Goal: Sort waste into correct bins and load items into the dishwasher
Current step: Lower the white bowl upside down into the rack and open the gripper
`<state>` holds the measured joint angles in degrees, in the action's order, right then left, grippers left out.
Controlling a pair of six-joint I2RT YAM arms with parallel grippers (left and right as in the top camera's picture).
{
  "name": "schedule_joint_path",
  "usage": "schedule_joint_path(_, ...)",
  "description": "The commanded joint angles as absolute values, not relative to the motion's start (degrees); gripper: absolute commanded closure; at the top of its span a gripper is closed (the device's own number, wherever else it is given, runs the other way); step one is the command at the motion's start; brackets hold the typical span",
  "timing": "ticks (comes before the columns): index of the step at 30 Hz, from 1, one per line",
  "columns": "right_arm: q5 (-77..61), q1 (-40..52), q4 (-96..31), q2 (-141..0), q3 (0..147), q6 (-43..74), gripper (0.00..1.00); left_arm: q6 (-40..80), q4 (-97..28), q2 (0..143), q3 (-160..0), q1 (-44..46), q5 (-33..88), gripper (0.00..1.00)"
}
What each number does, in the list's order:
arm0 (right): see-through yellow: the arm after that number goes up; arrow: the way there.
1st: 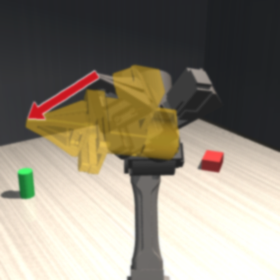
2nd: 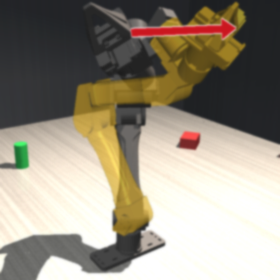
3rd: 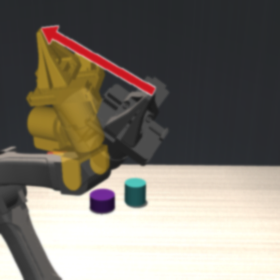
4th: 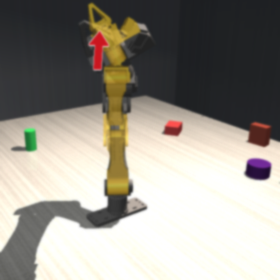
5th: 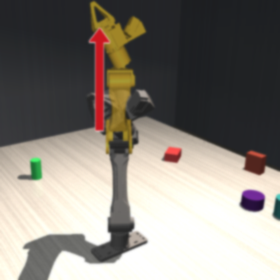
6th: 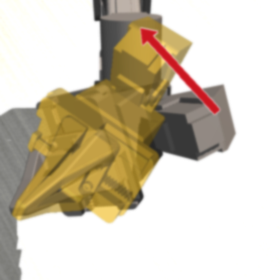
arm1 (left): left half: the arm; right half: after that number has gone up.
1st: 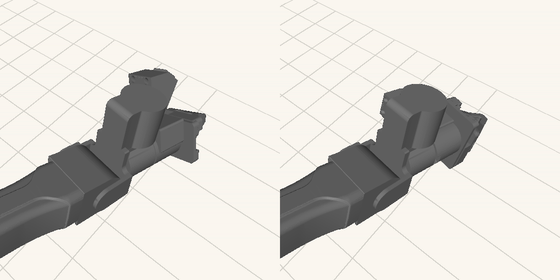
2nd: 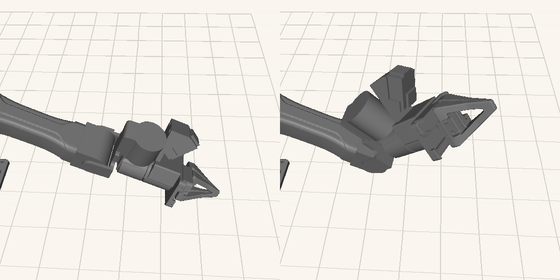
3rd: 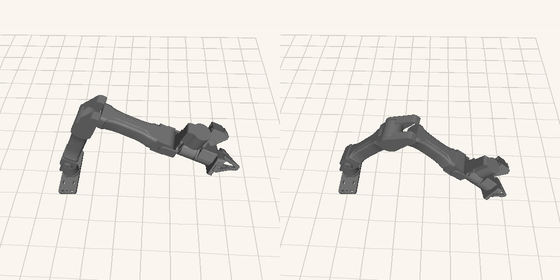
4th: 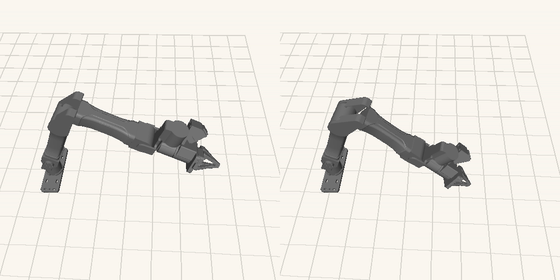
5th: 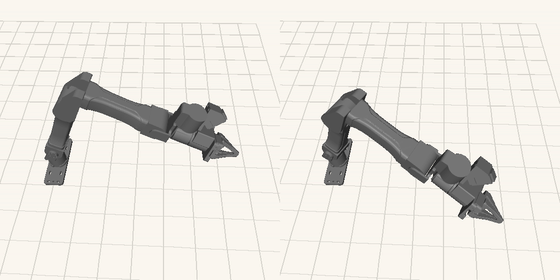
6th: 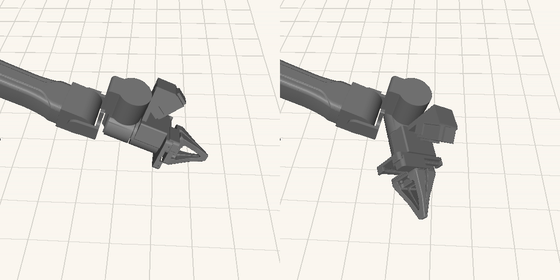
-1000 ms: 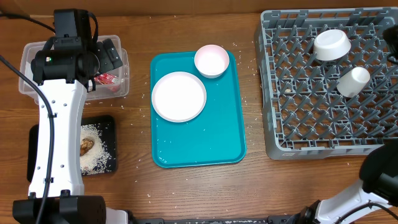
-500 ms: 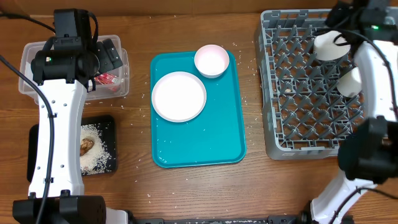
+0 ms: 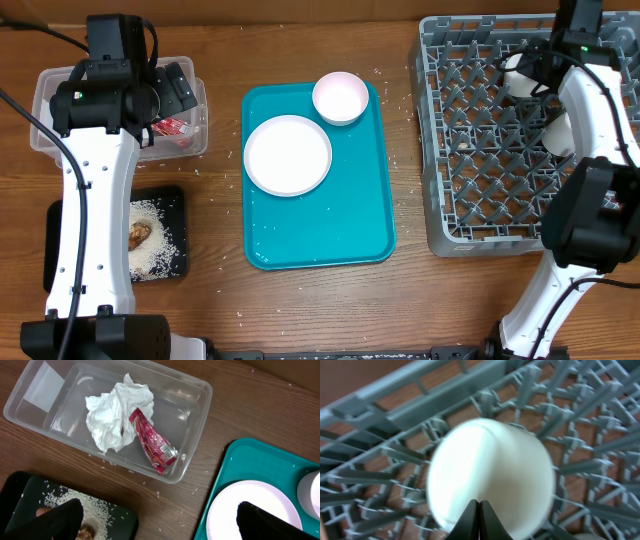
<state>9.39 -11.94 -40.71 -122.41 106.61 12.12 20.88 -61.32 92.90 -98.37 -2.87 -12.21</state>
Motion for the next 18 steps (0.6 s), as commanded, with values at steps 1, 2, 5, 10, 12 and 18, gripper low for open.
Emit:
schedule_joint_path(1, 10.7, -13.4, -41.7, -121.6, 107.0, 12.0, 0.96, 21.4, -61.3, 92.6, -99.2, -2.9, -12.0, 0.0)
schedule_joint_path(2, 10.7, -13.7, -42.1, -121.6, 107.0, 12.0, 0.96, 21.4, -61.3, 92.6, -99.2, -2.9, -12.0, 0.0)
schedule_joint_path(5, 10.7, -14.3, -43.3, -121.6, 107.0, 12.0, 0.96, 21.4, -61.3, 92.6, -99.2, -2.9, -12.0, 0.0)
schedule_joint_path(10, 10.7, -14.8, -43.8, -121.0, 107.0, 12.0, 0.96, 21.4, -61.3, 92.6, -99.2, -2.9, -12.0, 0.0)
schedule_joint_path(12, 10.2, -14.7, -42.8, -119.5, 107.0, 12.1, 0.96, 21.5, -61.3, 92.6, -99.2, -2.9, -12.0, 0.0)
schedule_joint_path(18, 5.2, -13.2, -37.0, -116.0, 107.0, 11.7, 0.96, 21.4, -61.3, 92.6, -99.2, -2.9, -12.0, 0.0)
